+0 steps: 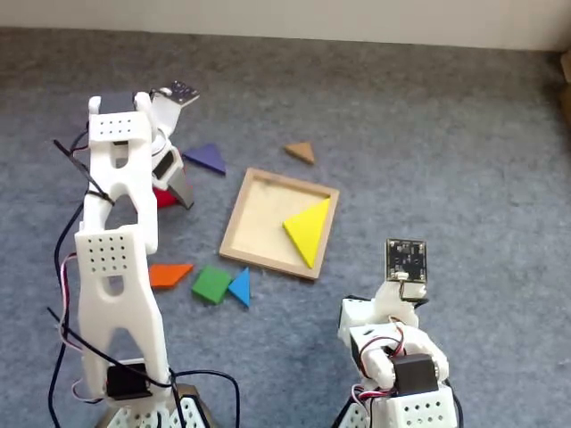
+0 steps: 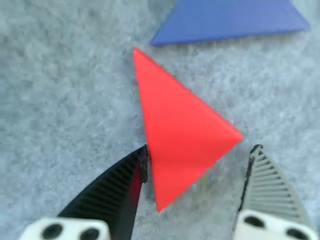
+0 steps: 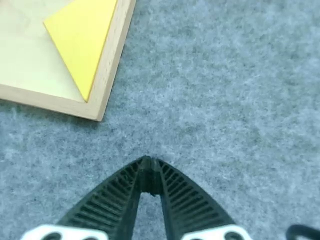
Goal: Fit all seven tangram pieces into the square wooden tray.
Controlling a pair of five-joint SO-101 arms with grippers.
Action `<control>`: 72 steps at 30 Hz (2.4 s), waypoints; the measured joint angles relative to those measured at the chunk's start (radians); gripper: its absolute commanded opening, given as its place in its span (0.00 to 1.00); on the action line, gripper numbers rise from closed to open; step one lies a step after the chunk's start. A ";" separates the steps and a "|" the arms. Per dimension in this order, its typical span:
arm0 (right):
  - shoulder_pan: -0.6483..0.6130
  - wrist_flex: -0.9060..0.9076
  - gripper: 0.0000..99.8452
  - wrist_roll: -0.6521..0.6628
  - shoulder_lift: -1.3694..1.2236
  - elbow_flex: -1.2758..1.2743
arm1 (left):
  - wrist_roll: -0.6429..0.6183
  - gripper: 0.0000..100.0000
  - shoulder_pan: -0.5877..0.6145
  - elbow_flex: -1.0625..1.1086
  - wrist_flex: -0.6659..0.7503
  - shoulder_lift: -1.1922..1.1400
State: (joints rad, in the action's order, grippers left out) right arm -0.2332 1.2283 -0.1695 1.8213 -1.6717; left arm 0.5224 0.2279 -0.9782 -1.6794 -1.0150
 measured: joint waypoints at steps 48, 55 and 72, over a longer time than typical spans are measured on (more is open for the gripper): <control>0.000 0.000 0.00 0.000 0.000 0.000 | -0.026 0.10 -0.106 -0.206 -0.084 -0.063; 0.038 0.000 0.00 0.000 0.000 0.000 | -0.069 0.10 -0.160 -0.164 -0.083 -0.028; 0.044 -0.005 0.00 0.000 0.000 0.000 | -0.077 0.05 -0.287 0.232 -0.077 0.178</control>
State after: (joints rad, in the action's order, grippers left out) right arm -0.1887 1.2236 -0.1695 1.8213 -1.6717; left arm 0.4457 -0.0591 -0.7465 -1.7561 -0.8370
